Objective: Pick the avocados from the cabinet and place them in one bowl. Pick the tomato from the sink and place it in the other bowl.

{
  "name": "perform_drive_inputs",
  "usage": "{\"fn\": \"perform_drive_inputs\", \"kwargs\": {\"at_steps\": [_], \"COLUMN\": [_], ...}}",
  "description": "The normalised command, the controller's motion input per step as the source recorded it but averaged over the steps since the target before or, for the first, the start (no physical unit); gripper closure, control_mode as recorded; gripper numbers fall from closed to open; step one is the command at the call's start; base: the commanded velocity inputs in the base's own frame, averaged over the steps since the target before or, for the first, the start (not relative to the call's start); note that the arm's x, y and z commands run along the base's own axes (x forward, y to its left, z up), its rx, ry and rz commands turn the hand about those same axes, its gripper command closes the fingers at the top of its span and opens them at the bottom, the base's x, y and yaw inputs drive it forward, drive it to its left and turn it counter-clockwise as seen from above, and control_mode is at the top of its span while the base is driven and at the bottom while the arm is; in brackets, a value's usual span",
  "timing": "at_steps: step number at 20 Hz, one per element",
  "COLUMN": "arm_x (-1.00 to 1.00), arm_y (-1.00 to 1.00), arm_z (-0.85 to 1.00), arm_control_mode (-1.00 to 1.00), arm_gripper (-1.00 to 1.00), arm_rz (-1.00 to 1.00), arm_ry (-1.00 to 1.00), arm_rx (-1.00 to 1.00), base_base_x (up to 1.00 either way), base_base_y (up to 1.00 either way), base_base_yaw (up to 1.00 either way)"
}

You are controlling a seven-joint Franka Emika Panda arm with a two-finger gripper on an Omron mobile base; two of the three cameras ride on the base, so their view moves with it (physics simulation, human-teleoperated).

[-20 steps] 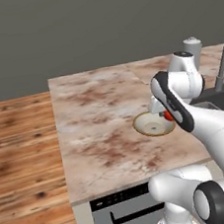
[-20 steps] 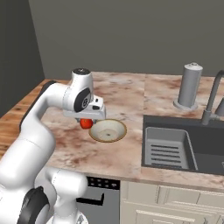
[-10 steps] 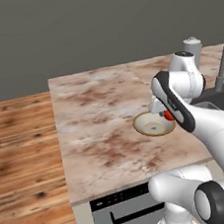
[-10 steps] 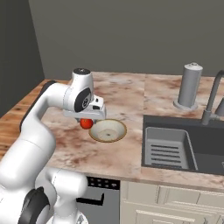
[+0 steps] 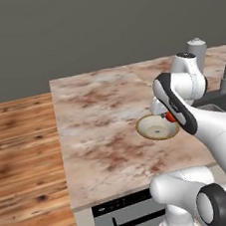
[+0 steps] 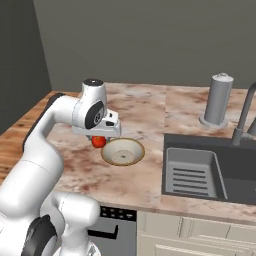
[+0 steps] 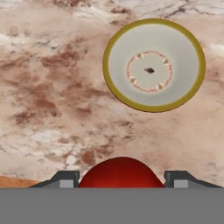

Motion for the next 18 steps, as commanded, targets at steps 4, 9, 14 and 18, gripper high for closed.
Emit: {"fn": "perform_drive_inputs", "kwargs": {"at_steps": [4, 9, 14, 18], "arm_x": [0.0, 0.0, 0.0, 0.0], "arm_y": [0.0, 0.0, 0.0, 0.0], "arm_z": [0.0, 0.0, 0.0, 0.0], "arm_control_mode": [1.0, 1.0, 1.0, 1.0], "arm_gripper": [1.0, 1.0, 1.0, 1.0], "arm_rz": [0.0, 0.0, 0.0, 0.0], "arm_ry": [0.0, 0.0, 0.0, 0.0], "arm_rx": [0.0, 0.0, 0.0, 0.0], "base_base_x": [0.24, 0.19, 0.03, 0.0], "base_base_y": [0.0, 0.0, 0.0, 0.0], "base_base_yaw": [0.0, 0.0, 0.0, 0.0]}}
